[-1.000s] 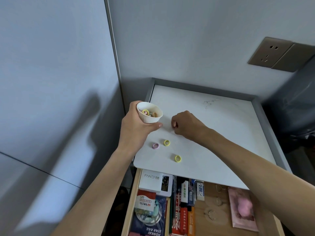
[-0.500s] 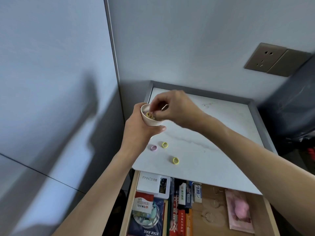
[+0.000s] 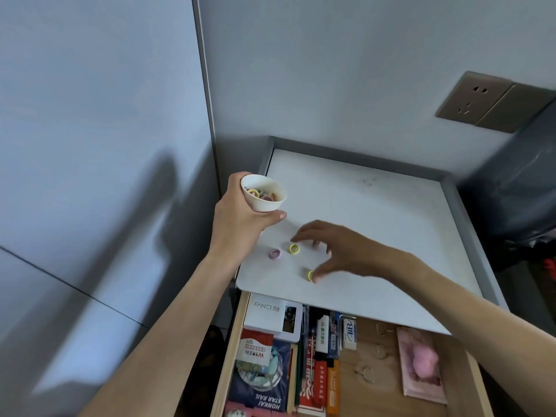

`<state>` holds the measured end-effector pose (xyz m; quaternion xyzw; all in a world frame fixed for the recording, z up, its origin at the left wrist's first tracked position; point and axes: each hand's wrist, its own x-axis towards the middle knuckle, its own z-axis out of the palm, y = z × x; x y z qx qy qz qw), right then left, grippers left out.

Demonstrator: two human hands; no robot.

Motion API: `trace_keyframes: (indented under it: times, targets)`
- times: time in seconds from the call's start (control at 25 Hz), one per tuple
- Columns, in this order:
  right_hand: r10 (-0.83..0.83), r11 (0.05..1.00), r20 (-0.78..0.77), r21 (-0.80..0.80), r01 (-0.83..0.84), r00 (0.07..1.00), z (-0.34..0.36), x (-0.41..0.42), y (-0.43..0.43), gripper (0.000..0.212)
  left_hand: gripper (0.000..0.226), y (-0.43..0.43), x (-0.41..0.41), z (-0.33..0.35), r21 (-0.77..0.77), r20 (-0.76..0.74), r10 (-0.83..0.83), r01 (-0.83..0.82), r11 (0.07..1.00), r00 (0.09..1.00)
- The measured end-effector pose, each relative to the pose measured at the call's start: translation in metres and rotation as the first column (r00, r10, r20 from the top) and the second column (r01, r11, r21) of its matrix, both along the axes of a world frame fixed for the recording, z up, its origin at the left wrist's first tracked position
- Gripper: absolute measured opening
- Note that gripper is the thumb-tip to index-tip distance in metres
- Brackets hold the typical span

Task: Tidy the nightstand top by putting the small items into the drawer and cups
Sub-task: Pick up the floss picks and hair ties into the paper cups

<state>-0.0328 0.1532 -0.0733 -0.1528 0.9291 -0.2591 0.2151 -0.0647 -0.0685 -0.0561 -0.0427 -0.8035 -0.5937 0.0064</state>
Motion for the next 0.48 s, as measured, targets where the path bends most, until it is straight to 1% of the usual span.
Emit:
trace_keyframes:
  times: [0.04,0.12,0.24,0.32,0.4,0.48]
  targets:
    - [0.033,0.999,-0.006,0.024,-0.033,0.999,-0.008,0.004,-0.001,0.071,0.068,0.000,0.000,-0.001,-0.004,-0.001,-0.001,0.001,1.000,1.000]
    - [0.038,0.999,-0.059,-0.008,-0.038,0.998,-0.019,0.008,-0.005,0.063,0.069,0.000,-0.001,-0.002,-0.001,0.002,0.001,-0.001,1.000,1.000]
    - [-0.015,0.995,-0.197,-0.100,-0.005,0.980,-0.027,0.004,-0.008,0.037,0.070,0.002,-0.002,-0.004,-0.002,0.005,-0.001,0.001,1.000,1.000]
    - [-0.046,0.995,-0.270,-0.096,0.020,0.962,-0.028,0.000,-0.011,0.020,0.071,0.002,-0.003,-0.005,0.001,0.008,-0.007,0.007,1.000,1.000]
    - [-0.071,0.997,-0.314,-0.015,0.070,0.947,-0.029,-0.007,-0.012,0.010,0.071,0.003,-0.003,-0.006,-0.004,0.007,-0.011,0.011,1.000,1.000]
    - [-0.073,0.983,-0.284,0.143,0.117,0.956,-0.026,-0.013,-0.011,0.007,0.071,0.002,-0.003,-0.006,-0.011,0.003,-0.013,0.013,1.000,1.000]
